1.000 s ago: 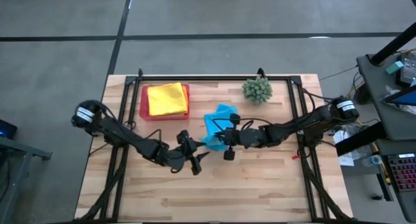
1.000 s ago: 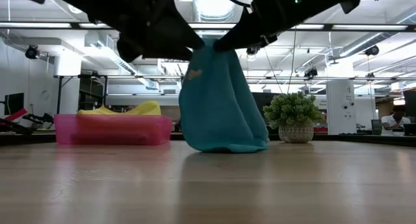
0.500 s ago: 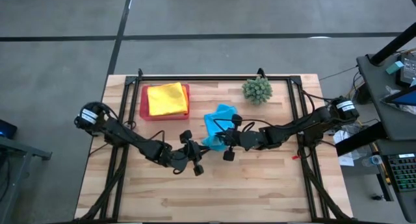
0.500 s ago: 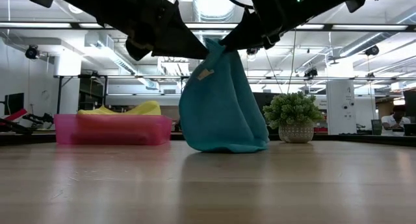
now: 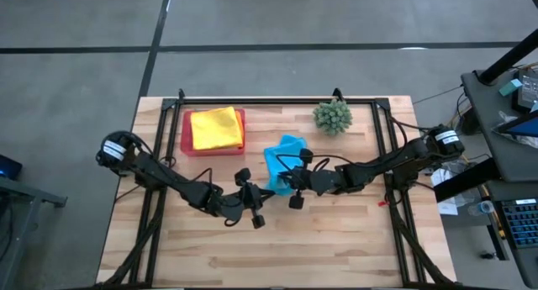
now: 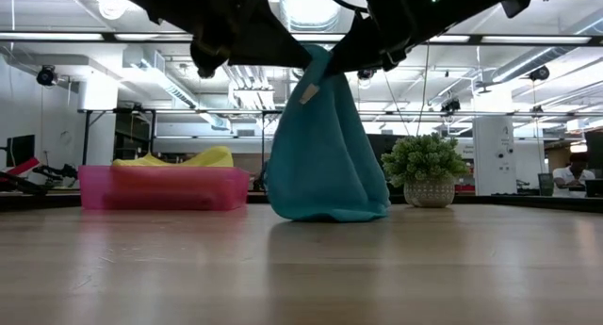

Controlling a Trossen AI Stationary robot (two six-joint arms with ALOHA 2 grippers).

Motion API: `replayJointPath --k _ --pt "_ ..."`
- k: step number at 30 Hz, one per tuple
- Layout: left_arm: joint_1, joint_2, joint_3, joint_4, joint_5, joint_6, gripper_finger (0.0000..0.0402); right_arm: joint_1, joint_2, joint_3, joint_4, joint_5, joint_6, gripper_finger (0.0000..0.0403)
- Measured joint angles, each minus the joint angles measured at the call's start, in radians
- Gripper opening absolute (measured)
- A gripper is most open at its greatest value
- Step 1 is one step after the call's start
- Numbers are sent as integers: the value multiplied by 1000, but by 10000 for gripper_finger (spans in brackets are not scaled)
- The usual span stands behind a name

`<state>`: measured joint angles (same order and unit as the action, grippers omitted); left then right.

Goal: Fold microfiber towels
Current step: Fold the blue towel

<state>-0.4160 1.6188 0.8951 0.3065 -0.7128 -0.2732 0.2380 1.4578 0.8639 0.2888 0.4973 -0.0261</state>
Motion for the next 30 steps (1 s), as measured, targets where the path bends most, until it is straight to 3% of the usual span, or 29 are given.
replayJointPath --k 6,14,22,27,30 --pt "0 -3 13 -2 25 13 0 16 -12 0 -4 -15 0 33" --pt "-11 -46 60 -19 64 76 0 40 -24 53 -71 -34 0 139" --pt "-31 -132 77 -79 98 59 0 46 -48 181 -327 -34 -35 245" --pt "-32 -178 76 -170 116 -18 0 54 -56 233 -460 -42 -60 281" --pt "-36 -191 73 -195 133 -35 0 64 -63 254 -560 -115 -72 292"
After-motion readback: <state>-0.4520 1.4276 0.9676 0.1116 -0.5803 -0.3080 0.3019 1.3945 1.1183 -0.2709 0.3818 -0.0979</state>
